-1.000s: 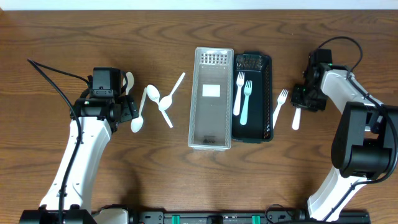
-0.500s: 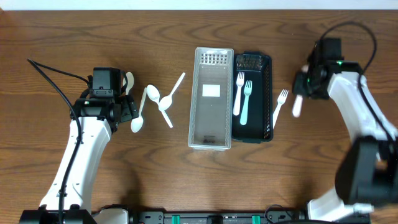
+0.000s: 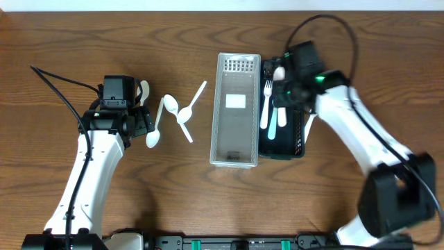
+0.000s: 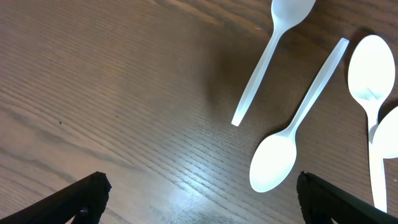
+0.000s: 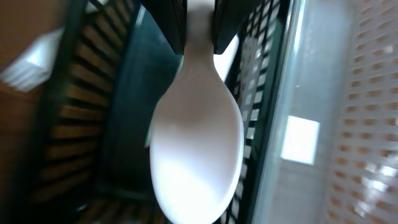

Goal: Pack container
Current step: 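Grasp the white spoon with the right gripper, drop into black tray, then grasp the last white fork with the right gripper, drop into black tray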

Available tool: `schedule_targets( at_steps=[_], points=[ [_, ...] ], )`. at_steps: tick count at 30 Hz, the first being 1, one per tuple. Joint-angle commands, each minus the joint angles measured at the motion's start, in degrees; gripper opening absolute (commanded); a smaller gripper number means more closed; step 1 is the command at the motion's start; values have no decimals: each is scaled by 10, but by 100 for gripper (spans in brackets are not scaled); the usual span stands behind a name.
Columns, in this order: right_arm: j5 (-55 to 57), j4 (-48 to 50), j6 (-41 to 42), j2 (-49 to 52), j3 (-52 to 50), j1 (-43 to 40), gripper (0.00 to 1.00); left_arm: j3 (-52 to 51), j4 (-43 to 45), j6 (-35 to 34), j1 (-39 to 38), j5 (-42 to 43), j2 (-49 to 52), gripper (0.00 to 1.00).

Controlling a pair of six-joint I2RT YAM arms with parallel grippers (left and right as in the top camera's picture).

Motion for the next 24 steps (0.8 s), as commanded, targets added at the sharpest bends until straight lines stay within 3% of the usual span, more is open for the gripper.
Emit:
schedule_targets(
  at_steps=[1, 2, 5, 11, 17, 24],
  points=[
    [10, 9, -8, 7, 2, 13, 37, 8, -2, 8, 2, 0, 2, 98],
    [12, 4, -12, 1, 8, 13, 50, 8, -2, 8, 2, 0, 2, 98],
    [28, -4, -15, -21, 26, -3, 61, 8, -2, 8, 2, 0, 2, 98],
    [27, -40, 76, -70, 33, -104, 60, 8, -2, 8, 2, 0, 2, 98],
    [28, -79, 87, -46, 25, -182, 61, 8, -2, 8, 2, 0, 2, 98],
    [5, -96, 94, 27, 16, -188, 58, 8, -2, 8, 2, 0, 2, 98]
  ],
)
